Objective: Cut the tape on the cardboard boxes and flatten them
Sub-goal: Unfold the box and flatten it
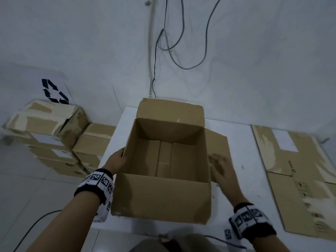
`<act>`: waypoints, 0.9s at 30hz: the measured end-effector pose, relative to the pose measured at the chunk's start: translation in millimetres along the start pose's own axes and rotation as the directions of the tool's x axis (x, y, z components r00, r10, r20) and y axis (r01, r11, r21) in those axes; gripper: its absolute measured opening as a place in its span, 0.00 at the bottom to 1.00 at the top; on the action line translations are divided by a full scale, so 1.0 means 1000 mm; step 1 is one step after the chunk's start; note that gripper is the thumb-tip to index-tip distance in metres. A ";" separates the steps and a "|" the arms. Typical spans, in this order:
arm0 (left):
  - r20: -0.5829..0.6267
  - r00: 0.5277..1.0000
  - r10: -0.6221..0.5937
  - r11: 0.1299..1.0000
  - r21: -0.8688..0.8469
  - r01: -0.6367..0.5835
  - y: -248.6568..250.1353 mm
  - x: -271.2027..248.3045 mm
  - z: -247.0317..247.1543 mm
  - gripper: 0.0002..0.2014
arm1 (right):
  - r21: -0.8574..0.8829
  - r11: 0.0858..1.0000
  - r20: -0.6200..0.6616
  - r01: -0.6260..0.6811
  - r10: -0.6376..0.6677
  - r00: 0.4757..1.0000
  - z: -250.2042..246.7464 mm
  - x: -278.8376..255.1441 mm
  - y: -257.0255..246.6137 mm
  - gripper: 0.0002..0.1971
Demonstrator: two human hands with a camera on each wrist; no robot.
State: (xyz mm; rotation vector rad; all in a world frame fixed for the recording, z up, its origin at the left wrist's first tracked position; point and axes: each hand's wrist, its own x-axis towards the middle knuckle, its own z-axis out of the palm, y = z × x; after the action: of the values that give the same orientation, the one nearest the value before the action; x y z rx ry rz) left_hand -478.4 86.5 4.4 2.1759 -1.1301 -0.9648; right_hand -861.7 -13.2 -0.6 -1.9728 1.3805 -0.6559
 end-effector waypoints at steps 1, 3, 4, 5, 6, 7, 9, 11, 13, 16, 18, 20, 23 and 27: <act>-0.022 1.000 0.003 0.999 0.052 -0.002 0.000 0.000 0.000 0.17 | 0.065 0.998 0.041 0.023 -0.025 0.999 0.011 -0.009 -0.010 0.22; -0.033 0.999 0.002 0.995 0.098 0.002 0.000 -0.001 -0.001 0.15 | 0.171 0.985 0.141 -0.024 0.000 0.990 0.025 -0.022 -0.025 0.31; -0.025 1.000 -0.003 0.996 0.090 0.005 0.000 -0.002 -0.001 0.15 | 0.202 0.978 0.169 -0.051 0.016 0.985 0.028 -0.024 -0.025 0.36; -0.018 1.000 -0.011 0.997 0.074 0.012 0.000 -0.001 -0.002 0.15 | 0.201 0.978 0.196 -0.054 0.014 0.980 0.027 -0.025 -0.025 0.41; -0.015 1.000 -0.016 0.998 0.058 0.017 0.000 -0.001 -0.002 0.15 | 0.160 0.986 0.236 -0.052 0.013 0.972 0.024 -0.023 -0.023 0.45; -0.012 1.000 -0.020 0.999 0.043 0.021 -0.001 0.000 -0.001 0.15 | 0.104 0.994 0.288 -0.044 0.012 0.958 0.019 -0.020 -0.022 0.48; -0.011 1.000 -0.021 0.999 0.028 0.021 -0.001 0.000 -0.001 0.15 | -0.049 0.999 0.354 -0.001 0.018 0.935 0.011 -0.016 -0.021 0.50; -0.015 1.000 -0.018 0.999 0.028 0.018 0.000 -0.001 -0.002 0.15 | -0.297 0.942 0.357 0.156 -0.041 0.933 0.009 -0.012 -0.021 0.46; -0.010 1.000 -0.023 1.000 0.015 0.023 0.001 -0.003 -0.001 0.16 | -0.497 0.787 0.395 0.366 -0.171 0.903 0.011 -0.010 -0.022 0.40; 0.001 0.999 -0.036 0.999 -0.032 0.036 0.003 -0.006 0.001 0.18 | -0.509 0.728 0.440 0.459 -0.238 0.866 0.017 -0.008 -0.018 0.37; 0.012 0.998 -0.054 0.995 -0.085 0.055 0.005 -0.010 0.000 0.22 | -0.523 0.738 0.422 0.427 -0.210 0.882 0.020 -0.006 -0.014 0.36; 0.046 0.995 -0.093 0.961 -0.257 0.102 -0.001 -0.013 -0.001 0.29 | -0.535 0.744 0.399 0.401 -0.196 0.896 0.023 -0.003 -0.010 0.36; 0.051 0.992 -0.119 0.807 -0.577 0.126 -0.010 -0.024 -0.004 0.35 | -0.486 0.795 0.374 0.364 -0.187 0.908 0.020 0.000 -0.012 0.35; -0.452 0.854 -0.257 0.918 -0.389 0.070 -0.024 -0.034 -0.007 0.25 | -0.298 0.909 0.350 0.290 -0.178 0.919 -0.009 0.002 -0.056 0.24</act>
State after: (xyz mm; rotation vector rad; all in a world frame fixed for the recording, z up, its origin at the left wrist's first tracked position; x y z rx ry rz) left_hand -475.2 128.6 4.2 2.0609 -0.4795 -0.5621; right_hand -832.6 -3.5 46.8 -2.4278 1.1218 -0.1854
